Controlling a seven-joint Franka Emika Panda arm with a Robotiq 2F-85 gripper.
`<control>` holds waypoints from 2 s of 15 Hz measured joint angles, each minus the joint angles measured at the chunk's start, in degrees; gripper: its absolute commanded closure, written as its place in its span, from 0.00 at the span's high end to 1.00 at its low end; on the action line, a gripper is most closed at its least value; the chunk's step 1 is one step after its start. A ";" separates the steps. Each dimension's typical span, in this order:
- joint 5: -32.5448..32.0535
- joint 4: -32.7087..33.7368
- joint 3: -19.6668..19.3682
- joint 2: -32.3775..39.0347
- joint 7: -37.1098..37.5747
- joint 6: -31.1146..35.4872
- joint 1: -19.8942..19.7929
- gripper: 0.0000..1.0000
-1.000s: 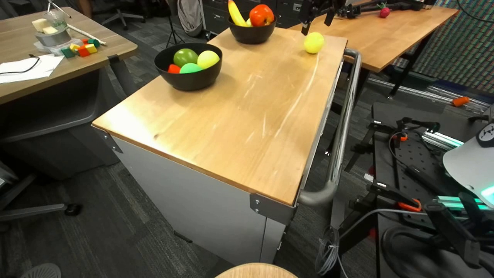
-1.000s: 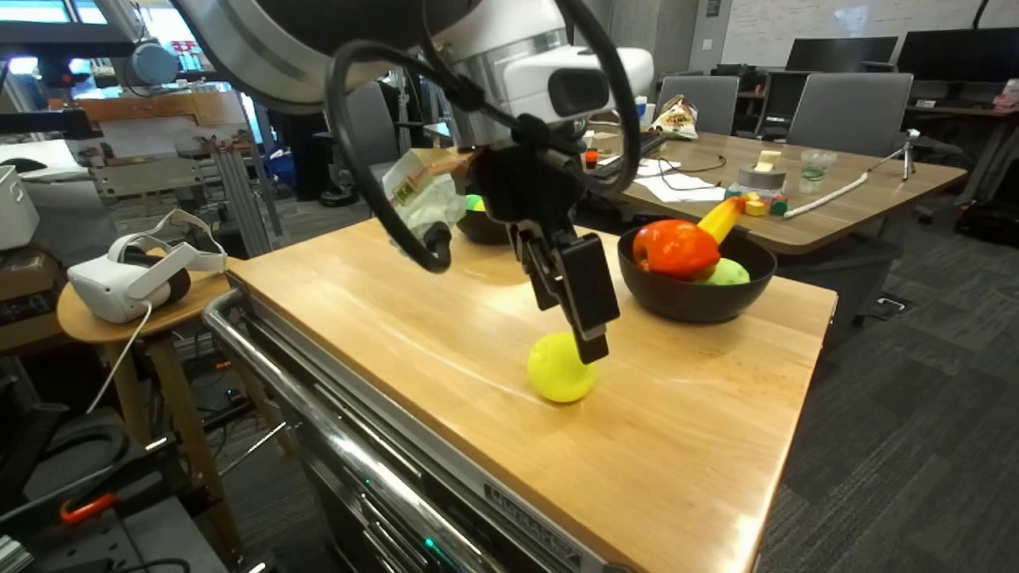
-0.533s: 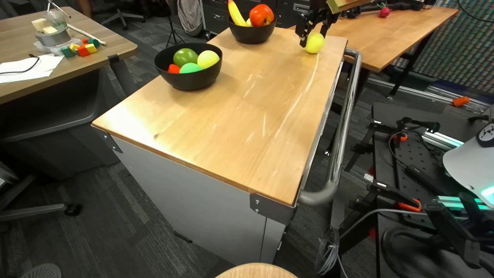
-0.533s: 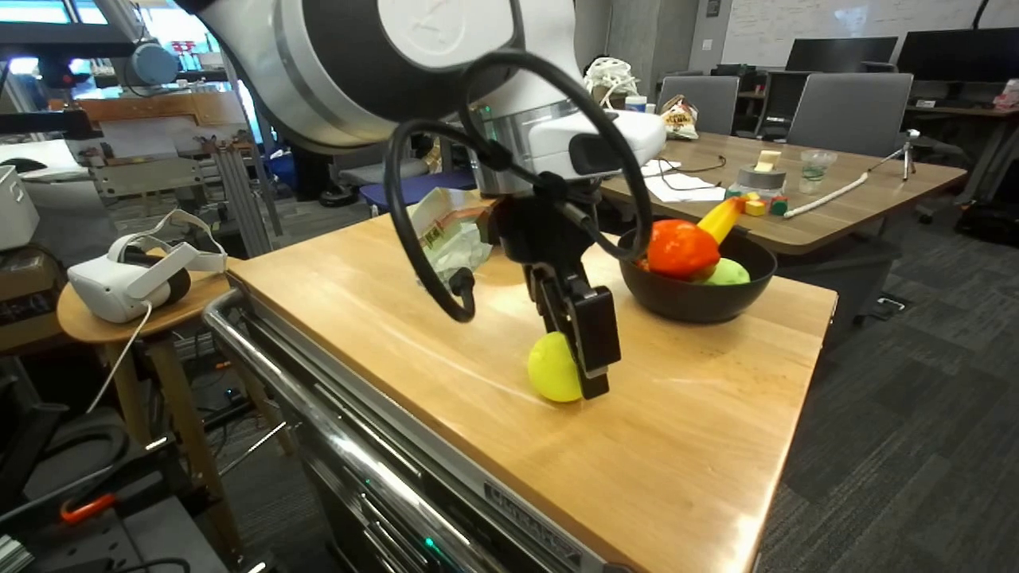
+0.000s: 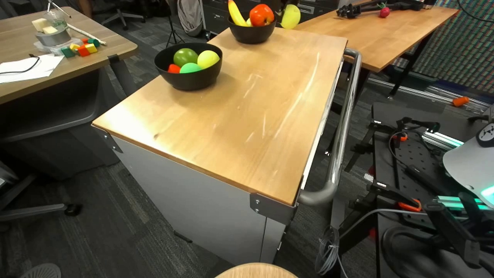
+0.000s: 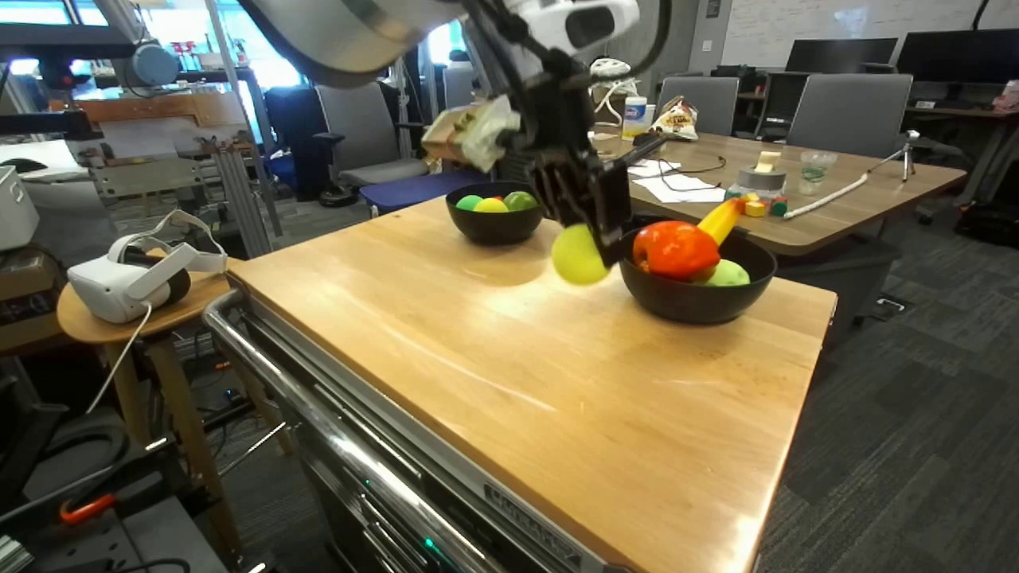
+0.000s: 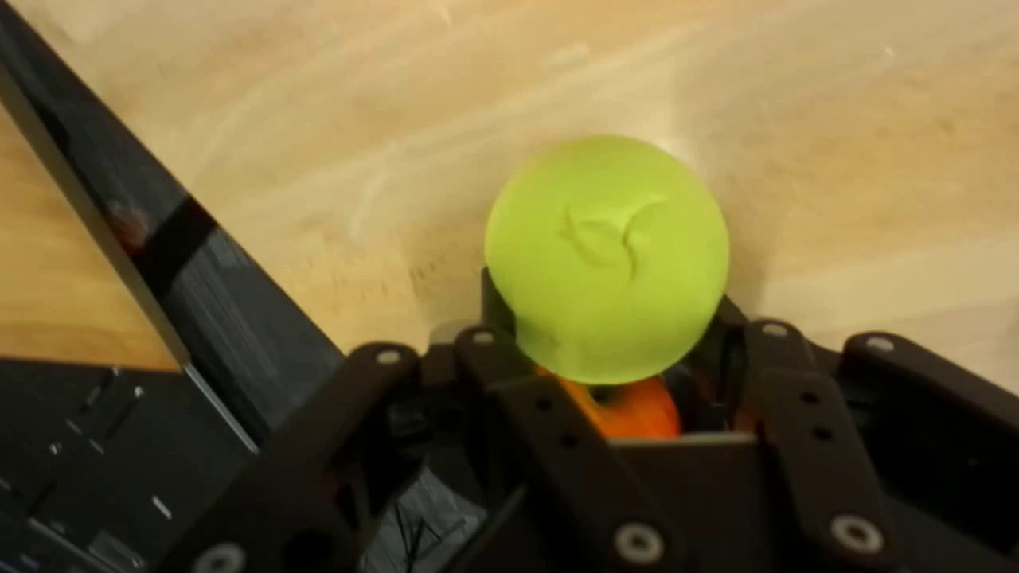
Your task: Pick up the plush vegetable and fruit toy, then put them in the two bowls
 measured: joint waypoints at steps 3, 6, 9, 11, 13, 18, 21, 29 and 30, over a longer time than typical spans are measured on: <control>-1.99 6.27 3.08 -0.19 0.36 0.36 3.57 0.26; -2.47 14.03 5.80 3.92 -0.02 2.98 6.73 0.26; 1.59 22.60 8.38 11.80 -1.45 4.78 8.75 0.26; 7.02 28.58 9.39 17.61 -4.32 4.53 10.40 0.26; 11.42 34.41 9.78 22.93 -7.10 2.38 12.31 0.26; 12.12 48.99 8.32 32.66 -8.97 -10.90 16.39 0.26; 11.63 56.64 6.75 36.81 -10.68 -19.36 17.58 0.26; 11.72 64.35 5.43 42.63 -12.77 -30.89 17.64 0.83; 11.74 64.73 5.43 42.66 -12.81 -32.17 17.62 0.90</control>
